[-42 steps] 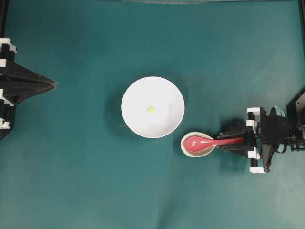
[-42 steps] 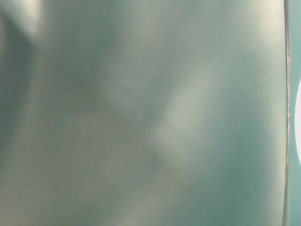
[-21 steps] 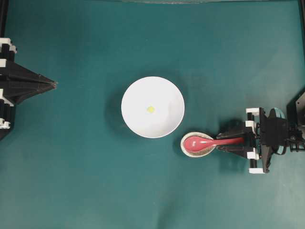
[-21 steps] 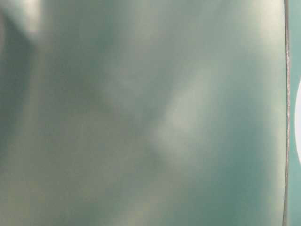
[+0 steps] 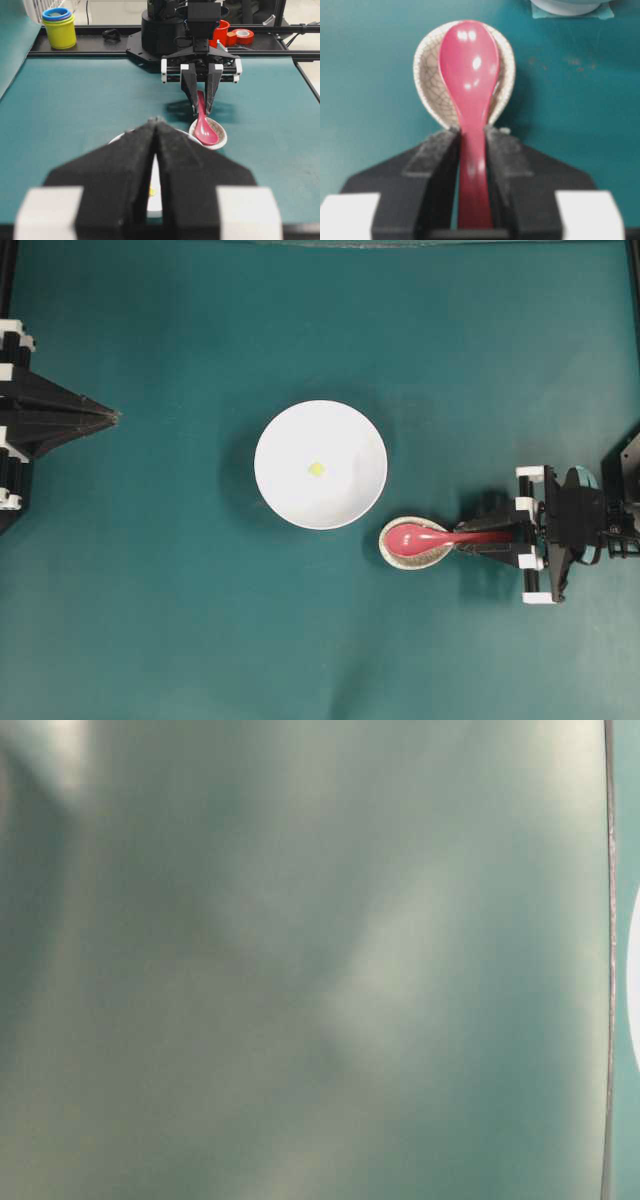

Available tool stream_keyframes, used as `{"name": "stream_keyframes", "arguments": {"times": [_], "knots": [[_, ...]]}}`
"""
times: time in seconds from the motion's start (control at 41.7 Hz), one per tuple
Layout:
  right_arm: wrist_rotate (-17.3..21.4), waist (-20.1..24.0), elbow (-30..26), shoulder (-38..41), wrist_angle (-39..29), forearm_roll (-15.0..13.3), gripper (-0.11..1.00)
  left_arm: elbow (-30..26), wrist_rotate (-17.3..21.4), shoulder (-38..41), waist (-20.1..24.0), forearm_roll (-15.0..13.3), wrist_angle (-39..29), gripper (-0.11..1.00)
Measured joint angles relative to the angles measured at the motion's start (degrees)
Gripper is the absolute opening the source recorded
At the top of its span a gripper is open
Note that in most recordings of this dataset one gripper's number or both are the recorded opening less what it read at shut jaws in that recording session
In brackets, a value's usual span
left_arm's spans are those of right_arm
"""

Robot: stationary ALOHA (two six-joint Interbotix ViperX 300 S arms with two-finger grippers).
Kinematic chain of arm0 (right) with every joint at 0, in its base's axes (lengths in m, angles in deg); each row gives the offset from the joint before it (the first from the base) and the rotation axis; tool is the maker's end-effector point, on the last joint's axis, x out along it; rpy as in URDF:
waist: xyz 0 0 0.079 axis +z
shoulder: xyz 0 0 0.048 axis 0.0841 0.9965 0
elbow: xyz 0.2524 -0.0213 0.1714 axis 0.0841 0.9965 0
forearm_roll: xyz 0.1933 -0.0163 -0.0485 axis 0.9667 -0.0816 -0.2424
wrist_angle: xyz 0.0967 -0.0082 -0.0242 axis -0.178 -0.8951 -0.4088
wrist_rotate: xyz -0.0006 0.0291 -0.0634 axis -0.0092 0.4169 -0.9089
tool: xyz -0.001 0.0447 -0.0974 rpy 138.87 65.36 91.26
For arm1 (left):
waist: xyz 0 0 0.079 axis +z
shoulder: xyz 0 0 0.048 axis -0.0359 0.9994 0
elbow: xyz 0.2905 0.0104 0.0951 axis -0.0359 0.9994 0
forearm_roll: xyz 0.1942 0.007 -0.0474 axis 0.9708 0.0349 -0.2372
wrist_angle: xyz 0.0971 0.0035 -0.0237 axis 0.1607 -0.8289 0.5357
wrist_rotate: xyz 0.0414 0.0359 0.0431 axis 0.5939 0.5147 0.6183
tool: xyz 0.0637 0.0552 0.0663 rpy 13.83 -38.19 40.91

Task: Scoop the yellow hexagonal prism block from the bowl with a spoon using the right arm.
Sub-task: 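Lift the red spoon out of the spoon rest with the right gripper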

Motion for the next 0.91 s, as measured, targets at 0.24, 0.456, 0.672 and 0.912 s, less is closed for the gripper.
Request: {"name": "stream_keyframes", "arguments": {"times": [0.24, 0.456, 0.672, 0.912], "knots": [[-0.53, 0.0, 0.09, -1.32, 0.09, 0.0, 0.24, 0.0, 0.0, 0.0, 0.0, 0.0, 0.09, 0.0], [-3.34, 0.0, 0.26, -8.09, -2.37, 0.0, 0.24, 0.0, 0.0, 0.09, 0.0, 0.09, 0.0, 0.0], [-6.86, -0.79, -1.05, -17.93, -11.43, 0.09, 0.24, 0.09, 0.0, 0.09, 0.0, 0.0, 0.0, 0.0], [-10.2, -6.33, -5.63, -27.51, -26.46, 0.09, 0.24, 0.18, 0.0, 0.09, 0.0, 0.0, 0.0, 0.0]]}}
